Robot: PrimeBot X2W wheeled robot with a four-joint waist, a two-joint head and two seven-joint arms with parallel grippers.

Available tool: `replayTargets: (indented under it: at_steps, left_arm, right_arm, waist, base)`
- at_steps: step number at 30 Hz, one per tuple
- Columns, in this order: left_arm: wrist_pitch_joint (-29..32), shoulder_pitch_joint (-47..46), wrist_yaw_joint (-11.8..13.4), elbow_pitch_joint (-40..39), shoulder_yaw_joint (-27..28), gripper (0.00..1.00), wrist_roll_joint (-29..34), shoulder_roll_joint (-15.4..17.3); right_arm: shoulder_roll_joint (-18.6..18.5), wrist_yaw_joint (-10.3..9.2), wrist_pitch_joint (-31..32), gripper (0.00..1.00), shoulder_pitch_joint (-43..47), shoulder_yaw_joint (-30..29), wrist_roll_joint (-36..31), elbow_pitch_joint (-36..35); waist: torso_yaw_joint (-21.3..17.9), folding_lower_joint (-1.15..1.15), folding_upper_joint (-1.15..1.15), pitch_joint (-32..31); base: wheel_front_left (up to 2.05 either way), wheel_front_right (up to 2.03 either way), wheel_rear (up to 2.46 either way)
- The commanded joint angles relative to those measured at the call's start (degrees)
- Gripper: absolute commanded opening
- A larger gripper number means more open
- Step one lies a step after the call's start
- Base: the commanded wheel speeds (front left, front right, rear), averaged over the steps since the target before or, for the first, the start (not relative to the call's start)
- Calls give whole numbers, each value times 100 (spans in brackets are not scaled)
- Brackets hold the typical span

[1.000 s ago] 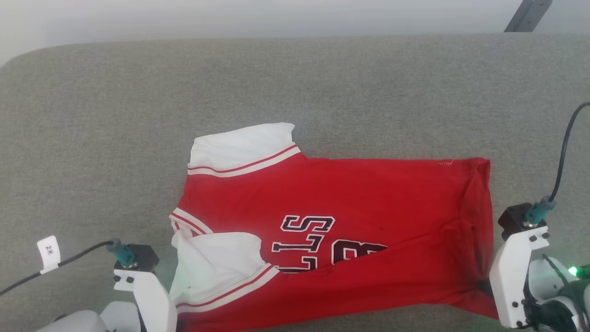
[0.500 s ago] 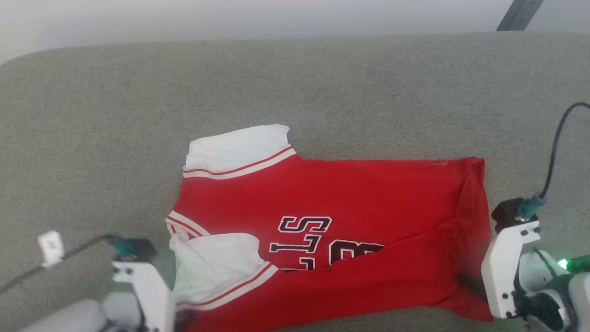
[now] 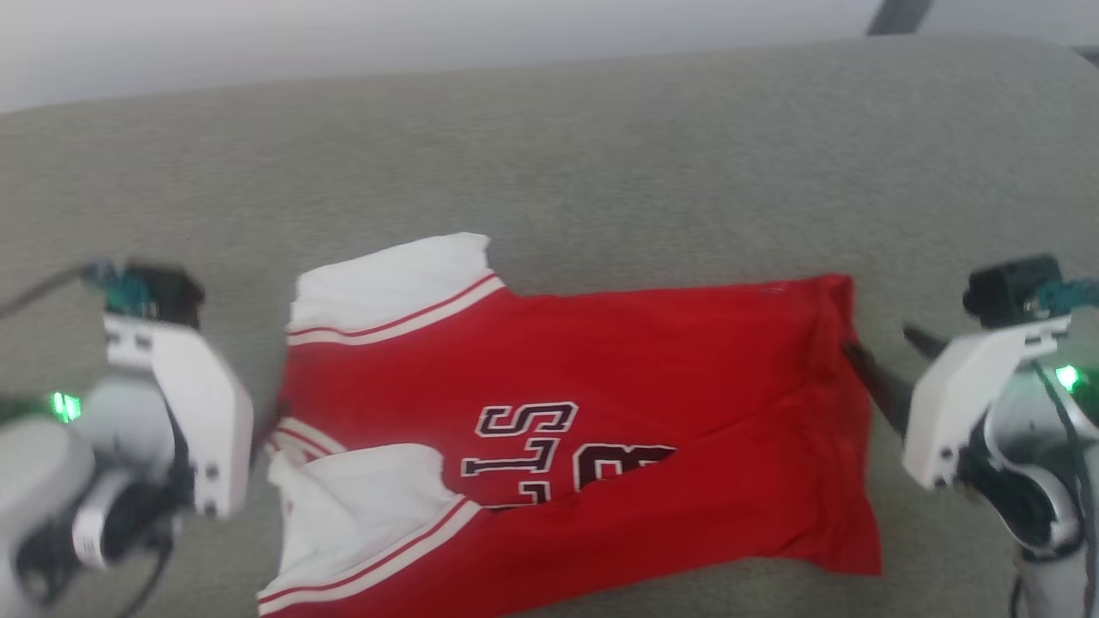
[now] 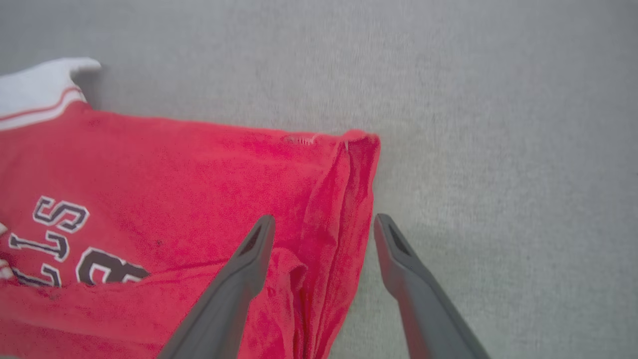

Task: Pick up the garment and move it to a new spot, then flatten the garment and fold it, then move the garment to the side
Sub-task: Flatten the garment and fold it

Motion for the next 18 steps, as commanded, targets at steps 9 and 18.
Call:
replayTargets:
  at_steps: [9,18]
  left_arm:
    - [23,-1353,-956,1314,161,100,693,-577]
    - [706,-1967,-1569,2929,-5,100,573,-1093]
  right_arm:
    - [461,1,-2004,100,-848,282,-280,273]
    - [731,2,-2782,100,-1224,619,-363,838]
  waist:
    - [-723,0,0,400]
    - [-1089,0,0,700]
  base:
    - [0,0,0]
    - [0,0,0]
